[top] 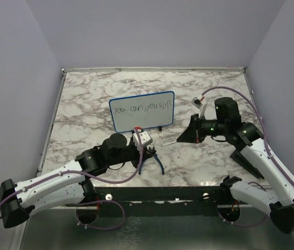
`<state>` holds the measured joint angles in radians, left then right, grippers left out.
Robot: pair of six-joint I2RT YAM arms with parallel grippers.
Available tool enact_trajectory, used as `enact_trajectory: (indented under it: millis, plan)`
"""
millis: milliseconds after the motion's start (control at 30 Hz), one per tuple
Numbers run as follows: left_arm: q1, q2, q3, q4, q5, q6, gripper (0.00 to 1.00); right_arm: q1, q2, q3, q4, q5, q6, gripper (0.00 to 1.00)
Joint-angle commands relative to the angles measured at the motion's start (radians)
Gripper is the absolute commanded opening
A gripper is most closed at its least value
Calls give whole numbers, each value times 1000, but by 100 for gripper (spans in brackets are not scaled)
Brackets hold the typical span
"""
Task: Write a sentence on the whiteboard
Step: Close the whiteboard marker.
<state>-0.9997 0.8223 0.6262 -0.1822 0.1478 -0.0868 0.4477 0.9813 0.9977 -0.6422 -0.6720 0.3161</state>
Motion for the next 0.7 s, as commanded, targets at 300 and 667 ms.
enact_trajectory:
  millis: [300, 667]
  plan:
    - [-113, 8, -18, 2, 14, 38, 0, -5, 46, -6, -132, -295, -76, 1]
    - [-137, -3, -18, -6, 11, 45, 0, -4, 71, 6, -145, -292, -99, 1]
